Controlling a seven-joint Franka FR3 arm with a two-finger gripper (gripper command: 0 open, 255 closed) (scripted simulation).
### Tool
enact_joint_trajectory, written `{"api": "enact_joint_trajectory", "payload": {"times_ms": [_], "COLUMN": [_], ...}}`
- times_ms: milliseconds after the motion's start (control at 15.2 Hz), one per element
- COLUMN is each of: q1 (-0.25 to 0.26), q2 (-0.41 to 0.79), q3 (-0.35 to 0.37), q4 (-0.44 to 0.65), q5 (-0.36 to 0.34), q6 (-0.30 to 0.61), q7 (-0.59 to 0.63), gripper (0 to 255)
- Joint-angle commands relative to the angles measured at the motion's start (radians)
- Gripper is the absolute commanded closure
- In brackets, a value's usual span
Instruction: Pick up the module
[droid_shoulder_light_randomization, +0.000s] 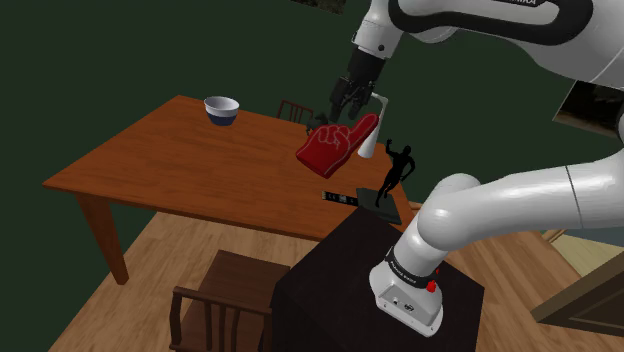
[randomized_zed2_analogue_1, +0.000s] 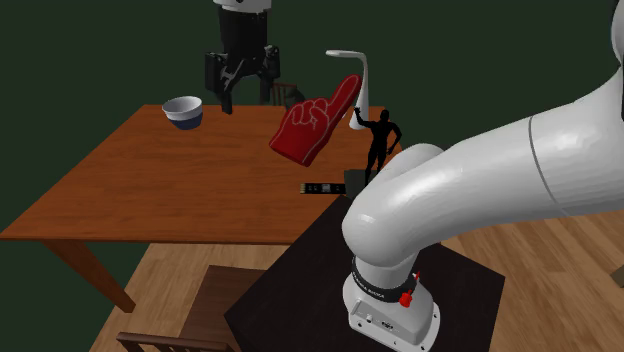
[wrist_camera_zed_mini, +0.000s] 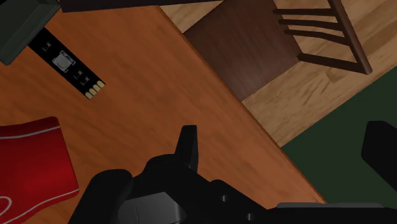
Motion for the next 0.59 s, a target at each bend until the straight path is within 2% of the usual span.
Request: {"api": "enact_joint_trajectory", "payload": {"times_ms": [0, 528], "q1": [0.0, -0.034], "q2": [0.0, 0.001], "q3": [0.0, -0.113], "q4": [0.0, -0.21], "q5": [0.0, -0.095], "q6": [0.0, 0.191], "q7": [0.0, -0.198], "gripper": [0, 0]}}
